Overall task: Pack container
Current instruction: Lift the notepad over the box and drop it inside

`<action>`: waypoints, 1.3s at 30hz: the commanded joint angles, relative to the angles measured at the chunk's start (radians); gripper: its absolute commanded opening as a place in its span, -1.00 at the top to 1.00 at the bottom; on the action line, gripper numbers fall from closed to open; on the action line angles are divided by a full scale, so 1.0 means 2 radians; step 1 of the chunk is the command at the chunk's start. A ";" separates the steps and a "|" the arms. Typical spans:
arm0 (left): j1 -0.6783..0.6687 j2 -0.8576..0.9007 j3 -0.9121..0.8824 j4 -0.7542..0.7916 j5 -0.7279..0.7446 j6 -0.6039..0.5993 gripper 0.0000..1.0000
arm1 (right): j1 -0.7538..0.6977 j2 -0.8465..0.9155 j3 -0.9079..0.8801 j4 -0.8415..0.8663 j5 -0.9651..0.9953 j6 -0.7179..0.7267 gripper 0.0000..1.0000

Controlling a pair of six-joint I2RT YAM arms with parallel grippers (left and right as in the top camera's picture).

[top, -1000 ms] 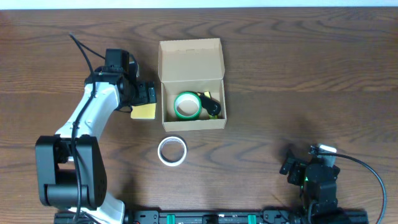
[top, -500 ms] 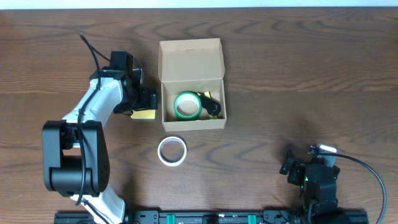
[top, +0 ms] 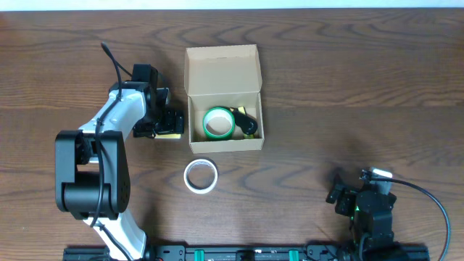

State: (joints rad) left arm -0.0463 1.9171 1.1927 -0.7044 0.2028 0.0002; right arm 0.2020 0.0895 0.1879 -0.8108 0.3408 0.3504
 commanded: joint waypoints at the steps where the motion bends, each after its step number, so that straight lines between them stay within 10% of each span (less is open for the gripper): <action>1: -0.002 0.024 0.005 -0.001 -0.001 0.006 -1.00 | -0.003 -0.003 -0.004 -0.001 0.005 -0.007 -0.99; 14: -0.003 0.024 0.014 0.001 0.000 0.002 -0.18 | -0.003 -0.003 -0.004 -0.001 0.005 -0.007 -0.98; 16: -0.003 0.024 0.014 0.001 0.001 0.000 -0.21 | -0.003 -0.003 -0.004 -0.001 0.005 -0.007 -0.99; 19: -0.010 0.024 0.014 0.001 -0.003 0.000 -0.90 | -0.003 -0.003 -0.004 -0.001 0.005 -0.007 -0.99; 29: -0.035 0.024 0.014 -0.007 -0.048 -0.002 -1.00 | -0.003 -0.003 -0.004 -0.001 0.005 -0.007 -0.98; 34: -0.035 0.026 0.014 -0.012 -0.059 -0.020 -0.25 | -0.003 -0.003 -0.004 -0.001 0.005 -0.007 -0.99; 39: -0.035 0.026 0.014 -0.008 -0.059 -0.025 -0.01 | -0.003 -0.003 -0.004 -0.001 0.005 -0.007 -0.99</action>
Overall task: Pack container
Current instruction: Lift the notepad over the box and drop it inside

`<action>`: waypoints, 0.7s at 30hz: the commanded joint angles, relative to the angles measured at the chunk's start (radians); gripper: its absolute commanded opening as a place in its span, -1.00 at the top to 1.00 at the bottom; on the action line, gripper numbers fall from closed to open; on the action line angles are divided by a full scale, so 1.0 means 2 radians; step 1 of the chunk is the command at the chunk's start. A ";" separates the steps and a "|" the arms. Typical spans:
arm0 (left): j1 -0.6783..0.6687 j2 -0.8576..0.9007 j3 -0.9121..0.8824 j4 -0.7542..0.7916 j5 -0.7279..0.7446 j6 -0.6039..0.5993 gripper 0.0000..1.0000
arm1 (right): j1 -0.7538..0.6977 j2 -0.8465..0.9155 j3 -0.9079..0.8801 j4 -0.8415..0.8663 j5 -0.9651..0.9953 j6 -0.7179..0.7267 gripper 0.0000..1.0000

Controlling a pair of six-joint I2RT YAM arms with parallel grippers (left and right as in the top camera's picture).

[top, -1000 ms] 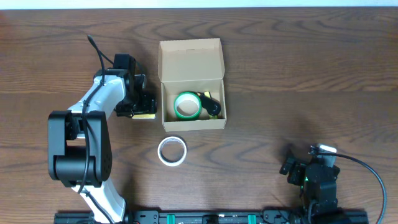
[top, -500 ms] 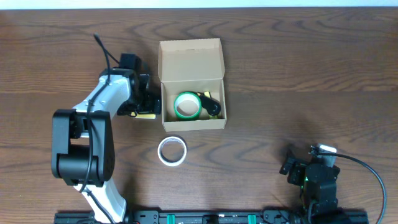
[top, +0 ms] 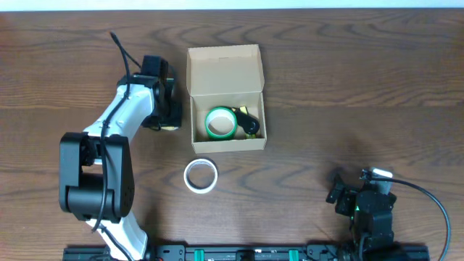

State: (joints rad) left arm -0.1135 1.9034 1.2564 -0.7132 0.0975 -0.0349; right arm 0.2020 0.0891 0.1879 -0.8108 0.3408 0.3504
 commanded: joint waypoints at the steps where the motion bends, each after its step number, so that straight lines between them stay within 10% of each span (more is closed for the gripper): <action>1: -0.002 0.032 -0.018 -0.002 -0.006 -0.008 0.02 | -0.003 -0.003 -0.004 -0.001 0.005 -0.007 -0.98; 21: 0.014 -0.126 0.013 0.006 -0.035 -0.014 0.02 | -0.003 -0.003 -0.004 -0.001 0.005 -0.007 -0.99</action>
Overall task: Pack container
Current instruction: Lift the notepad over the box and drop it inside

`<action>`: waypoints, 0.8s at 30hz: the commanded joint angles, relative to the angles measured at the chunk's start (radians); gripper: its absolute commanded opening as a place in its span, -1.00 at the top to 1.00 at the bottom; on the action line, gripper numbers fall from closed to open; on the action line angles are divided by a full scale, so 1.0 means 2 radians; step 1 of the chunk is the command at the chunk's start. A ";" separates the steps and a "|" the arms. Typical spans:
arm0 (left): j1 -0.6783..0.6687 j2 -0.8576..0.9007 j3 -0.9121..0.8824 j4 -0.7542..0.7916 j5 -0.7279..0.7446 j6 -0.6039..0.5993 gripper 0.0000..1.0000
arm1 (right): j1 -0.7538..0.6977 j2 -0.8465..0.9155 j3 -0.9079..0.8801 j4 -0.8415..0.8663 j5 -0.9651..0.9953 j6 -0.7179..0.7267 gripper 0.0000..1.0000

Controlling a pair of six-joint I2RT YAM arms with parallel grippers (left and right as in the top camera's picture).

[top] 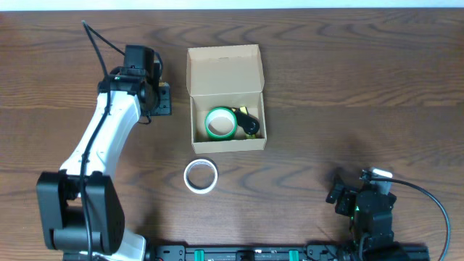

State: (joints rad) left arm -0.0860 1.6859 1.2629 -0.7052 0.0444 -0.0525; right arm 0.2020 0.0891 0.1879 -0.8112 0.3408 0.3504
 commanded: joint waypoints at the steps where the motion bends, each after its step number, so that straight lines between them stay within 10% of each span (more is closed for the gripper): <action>1: 0.000 -0.028 0.010 0.004 -0.005 -0.010 0.02 | -0.004 -0.003 -0.004 -0.001 0.005 -0.007 -0.98; 24: -0.178 -0.042 0.032 0.012 0.047 -0.081 0.07 | -0.003 -0.003 -0.004 -0.001 0.005 -0.007 -0.98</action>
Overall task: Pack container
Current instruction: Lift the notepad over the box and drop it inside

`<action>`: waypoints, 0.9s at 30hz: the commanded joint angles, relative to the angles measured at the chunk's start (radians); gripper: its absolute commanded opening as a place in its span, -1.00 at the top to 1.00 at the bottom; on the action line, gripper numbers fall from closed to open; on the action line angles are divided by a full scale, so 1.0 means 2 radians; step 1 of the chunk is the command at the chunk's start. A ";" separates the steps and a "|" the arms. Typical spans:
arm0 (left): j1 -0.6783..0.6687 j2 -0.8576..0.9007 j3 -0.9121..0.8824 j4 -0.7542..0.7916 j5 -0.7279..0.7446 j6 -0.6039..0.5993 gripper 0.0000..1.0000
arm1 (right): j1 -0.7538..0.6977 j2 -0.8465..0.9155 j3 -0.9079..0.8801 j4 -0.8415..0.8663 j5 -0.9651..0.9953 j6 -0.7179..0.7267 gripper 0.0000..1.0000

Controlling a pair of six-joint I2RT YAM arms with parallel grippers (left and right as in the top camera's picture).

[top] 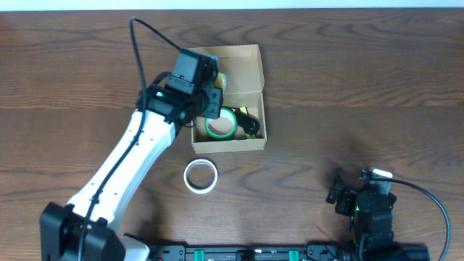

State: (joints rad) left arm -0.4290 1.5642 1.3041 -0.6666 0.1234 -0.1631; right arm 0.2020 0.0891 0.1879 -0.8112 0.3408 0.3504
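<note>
An open cardboard box (pixel 255 136) stands at mid-table with its lid (pixel 243 69) folded back. Inside lie a green tape roll (pixel 220 125) and a black item (pixel 251 125). My left gripper (pixel 216 88) hangs over the box's left rear corner, and a small pale yellow item (pixel 220 80) shows at its fingertips, seemingly held. A white tape roll (pixel 201 176) lies on the table in front of the box. My right gripper (pixel 338 193) rests far off at the front right; its fingers are too small to read.
The left arm (pixel 134 156) slants from the front left corner up to the box, passing just left of the white roll. A cable (pixel 141 43) loops above its wrist. A black rail (pixel 254 254) runs along the front edge.
My left gripper was left of the box, over the bare table. It is now over the box's left rear corner, with the yellow item showing at its tip. The right arm has not moved.
My left gripper was low beside the box's left wall, at a yellow item on the table. Then it stood slightly farther back with the item, then higher and left of the box. Now it is over the box. Both tape rolls stayed put.
</note>
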 commanded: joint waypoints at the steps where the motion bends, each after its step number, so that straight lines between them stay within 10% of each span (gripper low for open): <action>1: -0.010 0.027 0.011 -0.011 0.018 -0.027 0.08 | -0.003 -0.003 -0.004 -0.001 0.005 -0.007 -0.98; 11: -0.022 0.076 0.011 -0.020 0.053 -0.044 0.06 | -0.003 -0.003 -0.004 -0.001 0.005 -0.007 -0.99; 27: -0.021 0.084 0.011 -0.016 0.043 -0.048 -0.86 | -0.003 -0.003 -0.004 -0.001 0.005 -0.007 -0.99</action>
State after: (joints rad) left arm -0.4690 1.7245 1.3041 -0.6991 0.2253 -0.2619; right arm 0.2020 0.0891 0.1879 -0.8112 0.3408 0.3504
